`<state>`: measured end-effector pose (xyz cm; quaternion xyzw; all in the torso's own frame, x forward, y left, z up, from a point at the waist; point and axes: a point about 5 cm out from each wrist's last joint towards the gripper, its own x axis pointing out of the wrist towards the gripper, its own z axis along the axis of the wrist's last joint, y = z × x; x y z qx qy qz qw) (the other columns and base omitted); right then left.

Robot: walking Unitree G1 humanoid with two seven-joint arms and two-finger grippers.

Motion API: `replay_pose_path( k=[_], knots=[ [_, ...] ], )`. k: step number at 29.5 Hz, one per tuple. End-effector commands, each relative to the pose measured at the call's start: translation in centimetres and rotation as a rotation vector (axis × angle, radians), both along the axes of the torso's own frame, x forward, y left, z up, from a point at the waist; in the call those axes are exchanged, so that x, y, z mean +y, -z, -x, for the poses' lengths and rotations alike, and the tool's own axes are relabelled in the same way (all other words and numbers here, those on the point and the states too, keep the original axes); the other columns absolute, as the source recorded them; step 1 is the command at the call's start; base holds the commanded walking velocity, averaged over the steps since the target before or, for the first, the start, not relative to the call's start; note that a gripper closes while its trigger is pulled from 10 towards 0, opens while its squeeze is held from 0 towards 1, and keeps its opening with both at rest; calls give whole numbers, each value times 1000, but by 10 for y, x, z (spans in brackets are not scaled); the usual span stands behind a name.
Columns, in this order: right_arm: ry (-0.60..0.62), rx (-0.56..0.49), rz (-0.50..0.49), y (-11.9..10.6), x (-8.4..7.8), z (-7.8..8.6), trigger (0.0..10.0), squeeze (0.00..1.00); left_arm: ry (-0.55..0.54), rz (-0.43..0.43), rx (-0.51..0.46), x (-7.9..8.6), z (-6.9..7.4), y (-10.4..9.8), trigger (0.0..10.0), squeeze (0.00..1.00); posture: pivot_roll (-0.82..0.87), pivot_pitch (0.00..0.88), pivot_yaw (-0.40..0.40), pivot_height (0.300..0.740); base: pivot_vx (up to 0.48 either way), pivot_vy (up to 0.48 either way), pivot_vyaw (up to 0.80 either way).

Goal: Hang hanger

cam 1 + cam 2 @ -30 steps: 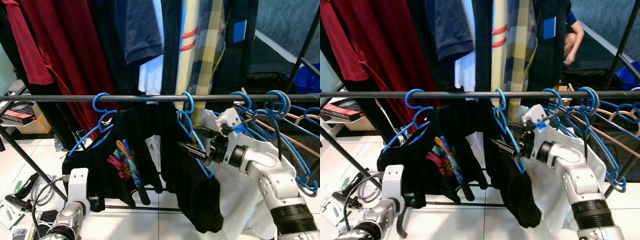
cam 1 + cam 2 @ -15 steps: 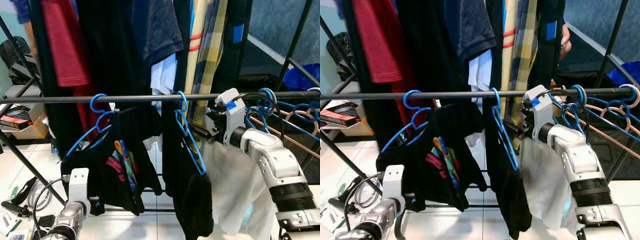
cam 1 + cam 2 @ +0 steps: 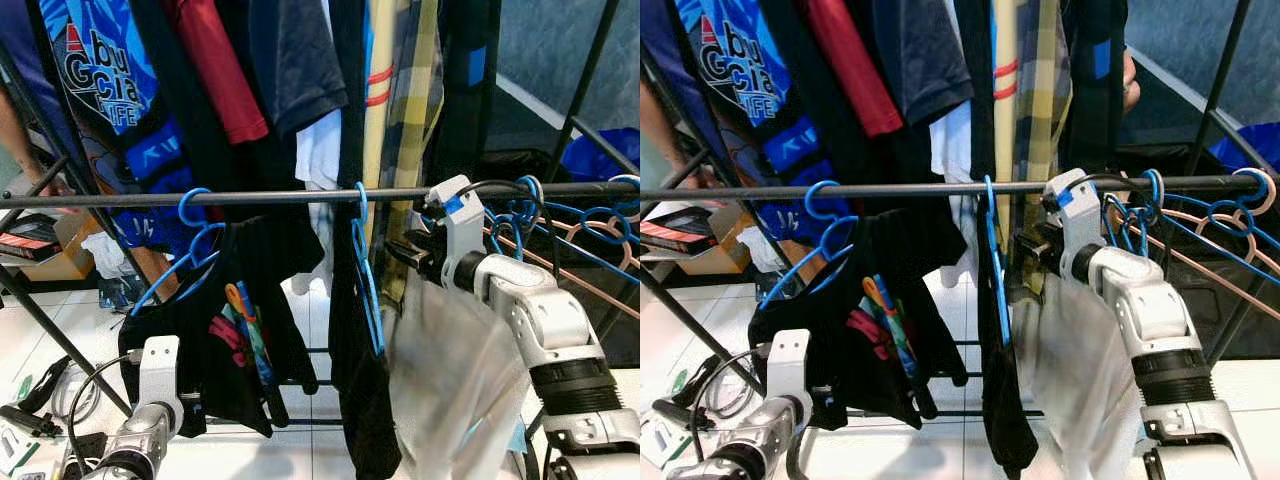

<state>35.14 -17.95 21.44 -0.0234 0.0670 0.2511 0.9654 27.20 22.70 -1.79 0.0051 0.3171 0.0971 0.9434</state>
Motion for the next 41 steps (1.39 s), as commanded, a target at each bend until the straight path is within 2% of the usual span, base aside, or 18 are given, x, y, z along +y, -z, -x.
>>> replay_pose_path(
  k=[1,2,4,12,13,15,18,19,24,25,28,29,30,31,33,41],
  knots=[
    [-22,-32,-90,-13,6,1,10000,1000,-8,0,4,1,2,1,10000,0,-112,0,59,740,0,0,0],
    [-22,-32,-90,-13,6,1,10000,1000,-8,0,4,1,2,1,10000,0,-112,0,59,740,0,0,0],
    [-78,10,-131,-16,21,6,10000,1000,-7,-3,4,1,1,1,10000,0,-114,0,62,740,0,0,0],
    [-101,40,-118,-13,27,8,10000,1000,-6,-4,5,1,1,1,10000,0,-114,0,62,740,0,0,0],
    [-118,83,-84,-8,33,10,10000,1000,-7,-3,5,1,1,1,10000,0,-110,0,60,740,0,0,0],
    [-118,83,-84,-8,33,10,10000,1000,-7,-3,5,1,1,1,10000,0,-110,0,60,740,0,0,0],
    [-138,146,-23,0,39,12,10000,1000,-8,-2,5,1,2,1,10000,0,-111,0,57,740,0,0,0],
    [-141,173,4,6,41,13,10000,176,-9,-2,5,1,2,1,10000,0,-109,0,55,740,0,0,0],
    [-141,188,18,9,42,13,10000,176,-9,-2,6,1,2,1,10000,0,-109,0,55,740,0,0,0],
    [-134,202,35,15,43,12,10000,0,-10,-2,6,1,2,1,10000,0,-106,0,53,740,0,0,0],
    [-104,204,63,19,41,9,10000,0,-11,-1,5,2,2,1,10000,0,-106,0,53,740,0,0,0],
    [-45,194,130,25,34,4,0,0,-12,0,5,2,2,2,10000,0,-106,0,50,740,0,0,0],
    [-45,194,130,25,34,4,0,0,-12,0,5,2,2,2,10000,0,-106,0,50,740,0,0,0],
    [6,186,200,29,27,0,0,0,-12,0,4,2,2,2,10000,0,-103,0,48,740,0,0,0],
    [30,182,236,30,22,-1,0,0,-14,1,4,2,3,2,10000,0,-103,0,46,740,0,0,0],
    [11,183,279,32,20,1,0,0,-15,2,5,1,4,3,10000,0,-102,0,45,740,0,0,0]
  ],
)
